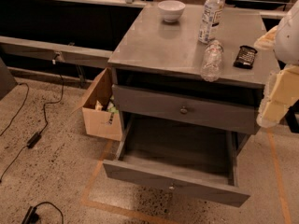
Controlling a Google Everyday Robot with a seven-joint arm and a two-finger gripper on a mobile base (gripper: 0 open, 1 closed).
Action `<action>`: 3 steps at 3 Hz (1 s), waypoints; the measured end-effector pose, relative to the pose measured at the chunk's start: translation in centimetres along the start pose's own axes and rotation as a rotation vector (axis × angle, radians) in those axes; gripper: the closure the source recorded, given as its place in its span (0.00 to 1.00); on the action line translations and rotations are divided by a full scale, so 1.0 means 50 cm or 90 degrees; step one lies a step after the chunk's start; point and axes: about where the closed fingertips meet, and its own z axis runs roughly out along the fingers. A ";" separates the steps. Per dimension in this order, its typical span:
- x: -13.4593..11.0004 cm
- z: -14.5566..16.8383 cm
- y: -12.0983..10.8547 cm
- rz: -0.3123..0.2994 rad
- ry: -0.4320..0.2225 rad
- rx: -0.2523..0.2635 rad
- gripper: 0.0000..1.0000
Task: Place blue plastic bottle into middle drawer
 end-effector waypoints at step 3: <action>-0.019 -0.006 -0.116 0.054 -0.123 0.086 0.00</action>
Offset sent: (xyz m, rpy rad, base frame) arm 0.0648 -0.0057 0.0230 0.1607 -0.1895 -0.0577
